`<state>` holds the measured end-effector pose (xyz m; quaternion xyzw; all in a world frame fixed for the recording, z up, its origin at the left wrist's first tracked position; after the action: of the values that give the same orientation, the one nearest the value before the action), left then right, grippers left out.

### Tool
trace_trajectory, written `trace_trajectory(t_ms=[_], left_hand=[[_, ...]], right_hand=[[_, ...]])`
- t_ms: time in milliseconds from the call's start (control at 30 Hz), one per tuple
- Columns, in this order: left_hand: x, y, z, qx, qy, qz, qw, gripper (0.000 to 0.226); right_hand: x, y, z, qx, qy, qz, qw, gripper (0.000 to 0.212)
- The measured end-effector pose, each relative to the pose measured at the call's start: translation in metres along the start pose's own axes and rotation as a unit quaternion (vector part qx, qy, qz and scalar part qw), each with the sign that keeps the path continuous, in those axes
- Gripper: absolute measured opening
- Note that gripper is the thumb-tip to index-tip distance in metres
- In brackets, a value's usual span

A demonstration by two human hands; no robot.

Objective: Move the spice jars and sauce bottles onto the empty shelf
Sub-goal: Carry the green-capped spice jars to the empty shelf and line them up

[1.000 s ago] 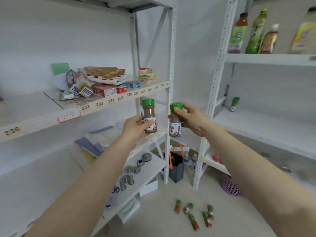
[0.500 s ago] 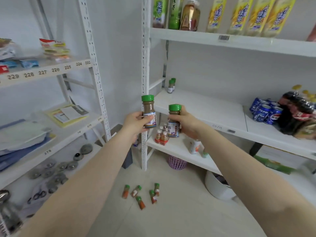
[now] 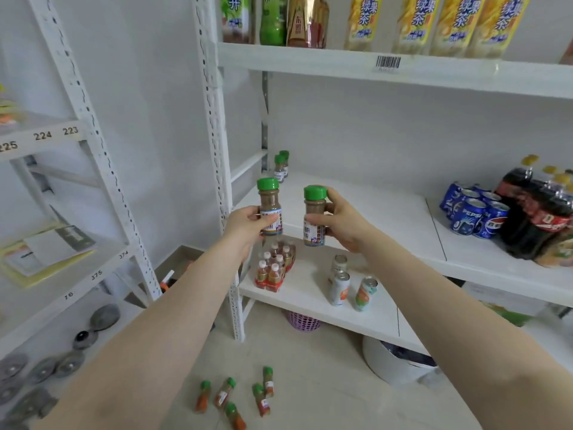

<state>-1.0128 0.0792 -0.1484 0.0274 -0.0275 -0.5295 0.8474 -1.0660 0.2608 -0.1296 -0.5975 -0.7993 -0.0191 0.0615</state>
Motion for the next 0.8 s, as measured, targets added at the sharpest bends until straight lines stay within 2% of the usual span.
trace_trajectory(t_ms=[300,533,800], left_hand=[[-0.026,-0.130,-0.001,-0.004,-0.042,0.001,0.999,0.038],[-0.047,-0.230,-0.022,-0.004,-0.055,0.008,0.998,0.045],[-0.070,-0.341,-0.058,0.009,-0.063,0.029,0.998,0.041]], right_hand=[[0.021,-0.124,0.025,-0.021,0.007,0.089,0.996,0.041],[0.020,-0.207,0.063,-0.035,-0.005,0.087,0.996,0.036],[0.018,-0.288,0.113,-0.046,-0.044,0.093,0.994,0.035]])
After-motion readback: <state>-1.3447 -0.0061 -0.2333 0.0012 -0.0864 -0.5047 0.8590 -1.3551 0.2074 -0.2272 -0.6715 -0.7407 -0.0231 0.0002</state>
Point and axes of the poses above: each hand's wrist, its own y-axis away from the middle knuckle, its own x-axis out of the back of the hand, z = x × y, the point moved 8 cm from there along -y, towards the middle knuckle, and after that the axes turned 8 degrees about z, right-handed, at the moved point
